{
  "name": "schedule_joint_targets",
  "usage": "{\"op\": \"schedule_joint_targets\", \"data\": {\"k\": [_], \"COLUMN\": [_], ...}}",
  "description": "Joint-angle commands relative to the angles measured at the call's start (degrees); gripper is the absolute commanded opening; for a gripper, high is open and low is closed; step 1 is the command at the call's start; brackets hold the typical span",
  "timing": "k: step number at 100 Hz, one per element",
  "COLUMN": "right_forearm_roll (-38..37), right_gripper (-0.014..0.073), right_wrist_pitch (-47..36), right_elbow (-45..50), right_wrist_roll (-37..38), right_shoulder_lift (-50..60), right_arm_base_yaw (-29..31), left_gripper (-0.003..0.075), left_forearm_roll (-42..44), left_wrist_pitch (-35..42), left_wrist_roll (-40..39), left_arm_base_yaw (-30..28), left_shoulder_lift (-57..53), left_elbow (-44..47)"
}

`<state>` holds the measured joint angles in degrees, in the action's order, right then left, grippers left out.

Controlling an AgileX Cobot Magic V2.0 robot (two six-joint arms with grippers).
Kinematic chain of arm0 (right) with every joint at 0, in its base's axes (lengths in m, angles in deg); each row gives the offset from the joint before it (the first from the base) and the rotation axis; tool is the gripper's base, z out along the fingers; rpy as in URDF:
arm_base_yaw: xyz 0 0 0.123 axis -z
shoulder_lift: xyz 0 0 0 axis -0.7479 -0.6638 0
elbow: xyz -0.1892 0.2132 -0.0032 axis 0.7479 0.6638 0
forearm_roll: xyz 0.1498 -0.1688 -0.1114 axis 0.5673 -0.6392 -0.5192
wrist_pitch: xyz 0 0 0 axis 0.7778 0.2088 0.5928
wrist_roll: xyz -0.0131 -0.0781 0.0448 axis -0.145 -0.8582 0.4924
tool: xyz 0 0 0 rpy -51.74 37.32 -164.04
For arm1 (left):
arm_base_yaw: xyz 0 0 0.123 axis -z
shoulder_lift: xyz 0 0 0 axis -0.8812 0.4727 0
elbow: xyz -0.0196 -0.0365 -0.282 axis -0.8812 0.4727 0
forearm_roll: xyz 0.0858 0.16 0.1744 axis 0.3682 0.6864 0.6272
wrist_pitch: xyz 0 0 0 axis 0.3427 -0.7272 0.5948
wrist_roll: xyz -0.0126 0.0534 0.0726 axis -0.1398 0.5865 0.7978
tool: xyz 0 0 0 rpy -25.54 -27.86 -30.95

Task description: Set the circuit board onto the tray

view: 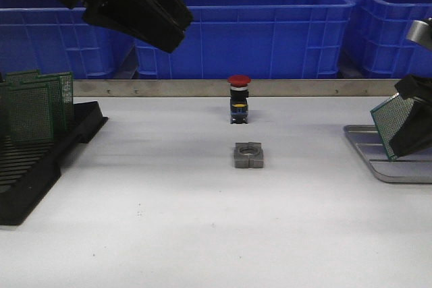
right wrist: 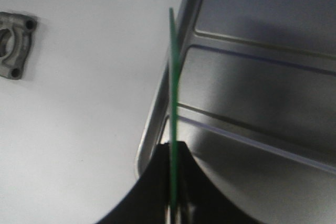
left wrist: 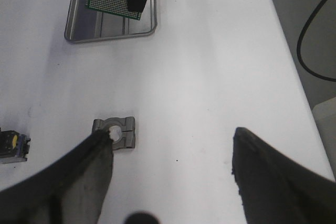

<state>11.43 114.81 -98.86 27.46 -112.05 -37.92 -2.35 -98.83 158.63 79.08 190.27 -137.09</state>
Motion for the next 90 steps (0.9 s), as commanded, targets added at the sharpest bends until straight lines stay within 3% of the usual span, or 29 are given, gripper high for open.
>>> {"op": "schedule_joint_targets", "data": {"k": [1,9,15,17,18,22,28,40,58,90], "right_forearm_roll": [0.4,-1.0,-2.7,-3.4,-3.6,-5.0,-6.2,-6.5,-6.5,-6.4], "right_gripper": [-0.0086,0.0034,0.022,0.0318,0.0318,0.0483,0.0617,0.0569,0.0568,0.0568], "right_wrist_pitch": [-0.1,-1.6,-2.7,-2.8,-2.9,-3.6,-4.8,-5.9,-7.2,-7.5], "right_elbow": [-1.8,-1.8,-2.0,-2.1,-2.2,-2.4,-2.8,-3.2,-3.4,-3.4], "right_wrist_roll": [-0.2,-0.2,-0.2,-0.2,-0.2,-0.2,-0.1,-0.1,-0.1,-0.1], "right_shoulder_lift": [2.1,2.1,2.1,2.1,2.1,2.1,2.1,2.5,4.2,5.3], "right_arm_base_yaw": [0.5,0.5,0.5,0.5,0.5,0.5,0.5,0.5,0.5,0.5], "left_gripper": [0.046,0.046,0.046,0.046,0.046,0.046,0.046,0.046,0.046,0.0459], "left_forearm_roll": [-4.0,-4.0,-3.7,-3.4,-3.2,-2.0,-1.4,-0.7,3.2,27.5], "left_wrist_pitch": [-0.9,-0.9,-0.9,-0.9,-0.9,-0.9,-0.9,-1.1,-1.2,1.0], "left_wrist_roll": [-0.4,-0.4,-0.4,-0.4,-0.4,-0.4,-0.6,-0.8,-0.8,-1.9], "left_arm_base_yaw": [-0.1,-0.1,-0.1,-0.2,-0.2,-0.4,-0.9,-3.6,-10.0,-17.9], "left_shoulder_lift": [-2.6,-2.6,-2.6,-2.6,-2.6,-2.6,-2.6,-2.7,-2.7,-2.7], "left_elbow": [-1.7,-1.7,-1.7,-1.7,-1.7,-1.7,-1.7,-1.7,-1.7,-1.7]}}
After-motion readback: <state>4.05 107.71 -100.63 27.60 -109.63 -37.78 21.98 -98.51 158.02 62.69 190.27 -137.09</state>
